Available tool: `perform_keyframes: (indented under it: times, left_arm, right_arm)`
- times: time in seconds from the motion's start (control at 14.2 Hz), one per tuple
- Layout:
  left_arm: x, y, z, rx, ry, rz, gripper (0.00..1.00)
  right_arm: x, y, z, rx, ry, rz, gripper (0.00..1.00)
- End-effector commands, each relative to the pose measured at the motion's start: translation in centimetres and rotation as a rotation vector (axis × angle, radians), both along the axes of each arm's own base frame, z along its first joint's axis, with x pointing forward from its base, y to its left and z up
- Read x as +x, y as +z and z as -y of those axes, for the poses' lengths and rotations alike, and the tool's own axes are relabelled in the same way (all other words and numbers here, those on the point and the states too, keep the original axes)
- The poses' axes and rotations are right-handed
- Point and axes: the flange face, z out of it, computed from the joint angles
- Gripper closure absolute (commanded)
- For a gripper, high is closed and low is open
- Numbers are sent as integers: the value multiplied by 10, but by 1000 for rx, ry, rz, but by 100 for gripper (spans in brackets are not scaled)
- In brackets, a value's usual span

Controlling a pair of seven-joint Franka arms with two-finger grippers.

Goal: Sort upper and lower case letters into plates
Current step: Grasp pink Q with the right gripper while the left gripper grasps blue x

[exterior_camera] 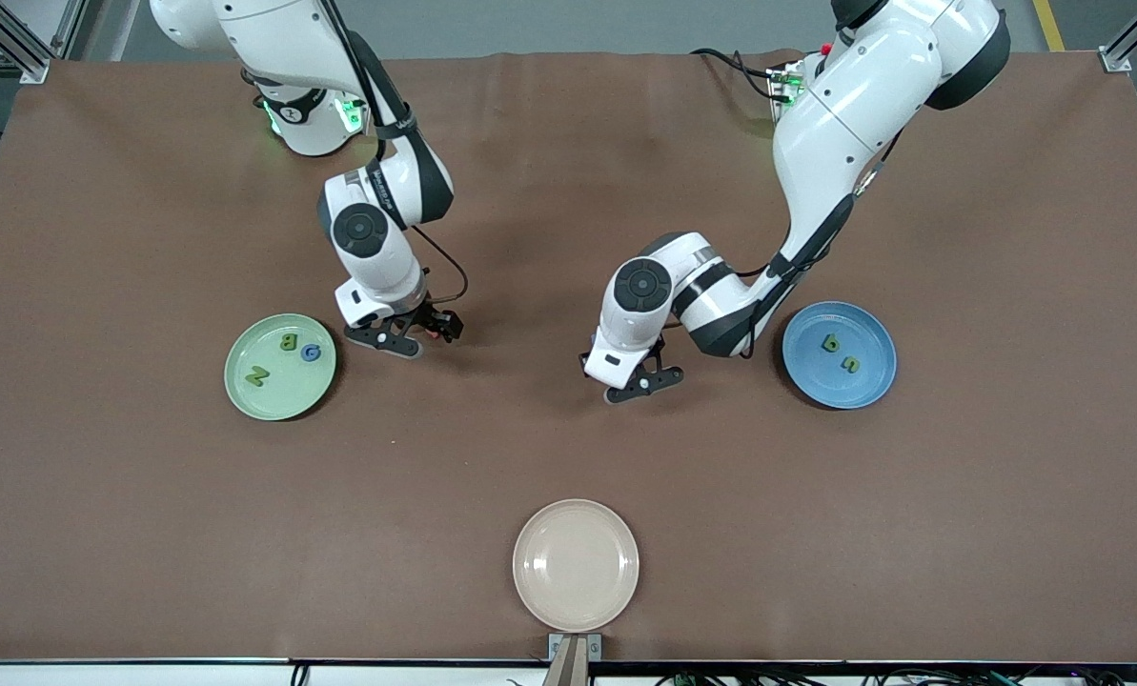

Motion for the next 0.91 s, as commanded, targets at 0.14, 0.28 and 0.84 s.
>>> perform_keyframes:
  times: [0.14, 0.28, 0.84]
  left_arm:
    - [-8, -6, 15, -5, -26, -5, 26]
    - [-9, -9, 15, -3, -30, -10, 26]
    - [1, -9, 14, -13, -35, 0, 43]
  right_arm:
    - [-9, -14, -4, -13, -8, -3, 17]
    - [-10, -14, -5, -13, -24, -4, 29]
    - [-18, -15, -11, -21, -39, -27, 86]
